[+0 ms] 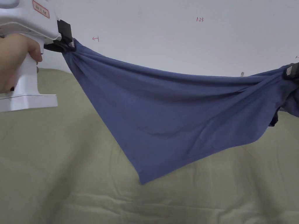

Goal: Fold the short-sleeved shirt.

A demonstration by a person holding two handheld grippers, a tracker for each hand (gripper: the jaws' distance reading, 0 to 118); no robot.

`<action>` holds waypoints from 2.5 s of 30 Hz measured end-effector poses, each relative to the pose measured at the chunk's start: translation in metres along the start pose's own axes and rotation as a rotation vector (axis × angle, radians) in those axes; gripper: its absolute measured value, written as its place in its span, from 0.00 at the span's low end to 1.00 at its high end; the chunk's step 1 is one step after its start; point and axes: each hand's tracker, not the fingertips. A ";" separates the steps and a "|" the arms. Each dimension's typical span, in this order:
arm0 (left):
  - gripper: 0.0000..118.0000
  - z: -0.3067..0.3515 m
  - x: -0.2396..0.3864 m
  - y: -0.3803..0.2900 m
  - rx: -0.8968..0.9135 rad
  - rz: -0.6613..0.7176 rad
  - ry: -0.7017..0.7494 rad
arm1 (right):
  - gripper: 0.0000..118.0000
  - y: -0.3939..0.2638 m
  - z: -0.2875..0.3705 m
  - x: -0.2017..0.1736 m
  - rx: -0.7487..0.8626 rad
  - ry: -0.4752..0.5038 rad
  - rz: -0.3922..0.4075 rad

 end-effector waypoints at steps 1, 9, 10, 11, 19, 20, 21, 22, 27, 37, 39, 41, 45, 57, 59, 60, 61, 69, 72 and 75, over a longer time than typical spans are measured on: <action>0.00 -0.001 0.000 -0.003 -0.001 0.001 0.003 | 0.11 -0.001 -0.001 0.001 0.000 -0.002 0.002; 0.00 -0.021 -0.037 -0.032 -0.086 0.022 0.000 | 0.11 -0.043 -0.009 0.009 -0.079 -0.011 0.031; 0.00 -0.022 -0.042 -0.040 -0.112 0.028 0.000 | 0.11 -0.052 -0.009 0.012 -0.093 -0.006 0.028; 0.00 -0.023 -0.046 -0.049 -0.136 0.030 0.003 | 0.11 -0.060 -0.009 0.014 -0.110 -0.006 0.026; 0.00 -0.002 -0.062 -0.116 -0.246 0.037 -0.021 | 0.11 -0.122 0.019 0.036 -0.249 -0.005 0.012; 0.00 0.010 -0.058 -0.129 -0.264 0.043 -0.031 | 0.11 -0.131 0.026 0.039 -0.266 -0.006 0.024; 0.00 0.015 -0.059 -0.138 -0.274 0.044 -0.036 | 0.11 -0.140 0.034 0.040 -0.278 -0.005 0.034; 0.00 0.022 -0.060 -0.149 -0.282 0.051 -0.037 | 0.11 -0.149 0.042 0.042 -0.294 -0.003 0.034; 0.00 0.053 -0.072 -0.211 -0.364 0.098 -0.042 | 0.11 -0.200 0.077 0.053 -0.371 0.006 0.053; 0.00 0.072 -0.117 -0.319 -0.573 0.262 0.038 | 0.11 -0.301 0.098 0.072 -0.598 -0.031 -0.020; 0.01 0.073 -0.121 -0.328 -0.618 0.271 0.051 | 0.11 -0.311 0.098 0.077 -0.629 -0.038 -0.046; 0.30 0.075 -0.121 -0.335 -0.649 0.272 0.040 | 0.19 -0.315 0.100 0.078 -0.629 -0.043 -0.062; 0.84 0.093 -0.115 -0.339 -0.583 0.290 0.095 | 0.79 -0.302 0.120 0.076 -0.549 -0.080 -0.141; 0.64 0.210 0.000 -0.328 0.293 -0.253 0.136 | 0.68 -0.282 0.252 -0.005 0.187 -0.193 0.208; 0.00 0.218 0.005 -0.338 0.349 -0.271 0.138 | 0.36 -0.291 0.261 -0.011 0.189 -0.203 0.192; 0.00 0.221 0.009 -0.343 0.389 -0.297 0.204 | 0.10 -0.295 0.264 -0.012 0.192 -0.221 0.185; 0.00 0.226 0.008 -0.346 0.414 -0.299 0.214 | 0.00 -0.298 0.265 -0.014 0.203 -0.239 0.174; 0.61 0.199 -0.051 -0.342 0.163 -0.168 0.156 | 0.00 -0.309 0.273 -0.016 0.171 -0.220 0.113; 0.76 0.160 -0.091 -0.337 -0.111 -0.027 0.098 | 0.00 -0.306 0.270 -0.018 0.148 -0.181 0.096; 0.76 0.125 -0.098 -0.345 -0.338 0.006 0.150 | 0.00 -0.302 0.269 -0.027 0.131 -0.161 0.119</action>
